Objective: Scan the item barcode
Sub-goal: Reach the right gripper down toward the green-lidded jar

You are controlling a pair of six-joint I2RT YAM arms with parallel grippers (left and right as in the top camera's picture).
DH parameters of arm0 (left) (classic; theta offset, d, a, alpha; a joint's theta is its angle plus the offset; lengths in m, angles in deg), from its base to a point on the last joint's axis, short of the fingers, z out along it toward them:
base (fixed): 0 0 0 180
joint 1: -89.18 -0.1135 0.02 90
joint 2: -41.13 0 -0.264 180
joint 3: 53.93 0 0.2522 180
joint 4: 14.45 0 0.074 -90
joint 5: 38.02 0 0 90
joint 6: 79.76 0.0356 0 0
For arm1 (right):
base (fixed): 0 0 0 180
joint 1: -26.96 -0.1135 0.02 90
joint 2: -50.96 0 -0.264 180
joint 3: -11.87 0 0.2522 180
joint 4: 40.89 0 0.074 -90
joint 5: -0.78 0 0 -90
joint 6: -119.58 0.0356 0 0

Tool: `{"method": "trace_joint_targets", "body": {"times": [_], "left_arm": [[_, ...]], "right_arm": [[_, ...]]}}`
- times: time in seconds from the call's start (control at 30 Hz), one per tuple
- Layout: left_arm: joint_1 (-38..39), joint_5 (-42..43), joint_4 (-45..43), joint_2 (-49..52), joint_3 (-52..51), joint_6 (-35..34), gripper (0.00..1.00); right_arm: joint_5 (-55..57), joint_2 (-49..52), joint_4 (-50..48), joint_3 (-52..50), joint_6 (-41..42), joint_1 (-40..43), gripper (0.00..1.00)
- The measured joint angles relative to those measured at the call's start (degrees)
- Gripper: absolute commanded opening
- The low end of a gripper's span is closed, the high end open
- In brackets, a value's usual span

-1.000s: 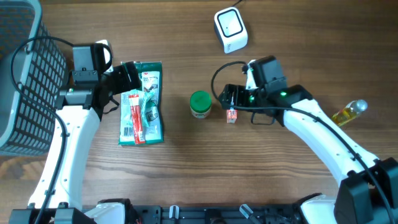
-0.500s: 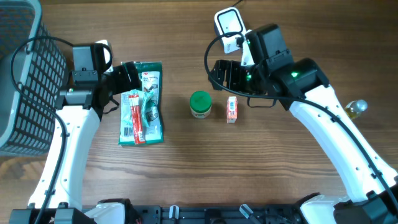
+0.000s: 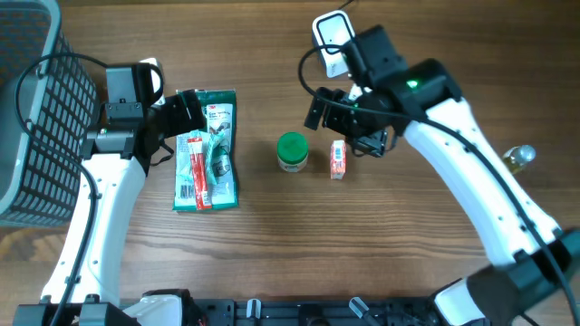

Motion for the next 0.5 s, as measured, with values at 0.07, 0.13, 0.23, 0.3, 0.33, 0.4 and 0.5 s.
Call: {"method": "trace_joint_targets", "body": {"times": [0.07, 0.13, 0.23, 0.3, 0.33, 0.4, 0.5], "left_arm": [[0.0, 0.0, 0.0, 0.0, 0.0, 0.0, 1.0], [0.0, 0.0, 0.0, 0.0, 0.0, 0.0, 1.0], [0.0, 0.0, 0.0, 0.0, 0.0, 0.0, 1.0], [0.0, 0.0, 0.0, 0.0, 0.0, 0.02, 1.0], [0.0, 0.0, 0.0, 0.0, 0.0, 0.0, 1.0], [0.0, 0.0, 0.0, 0.0, 0.0, 0.0, 1.0], [0.0, 0.0, 0.0, 0.0, 0.0, 0.02, 1.0]], "right_arm": [[0.52, 2.97, -1.64, 0.0, 0.94, -1.49, 0.99], [1.7, 5.42, -3.48, -0.02, 2.6, -3.48, 0.99], [5.09, 8.72, -5.95, 0.0, 6.43, -6.88, 1.0], [7.69, 10.38, -6.62, 0.0, 9.27, -8.48, 1.0], [8.94, 11.26, -6.8, 0.0, 10.75, -9.14, 1.0], [11.02, 12.98, -7.26, 0.0, 13.4, -10.03, 0.99], [12.98, 15.8, -8.63, 0.0, 17.42, -10.43, 0.97]]}}
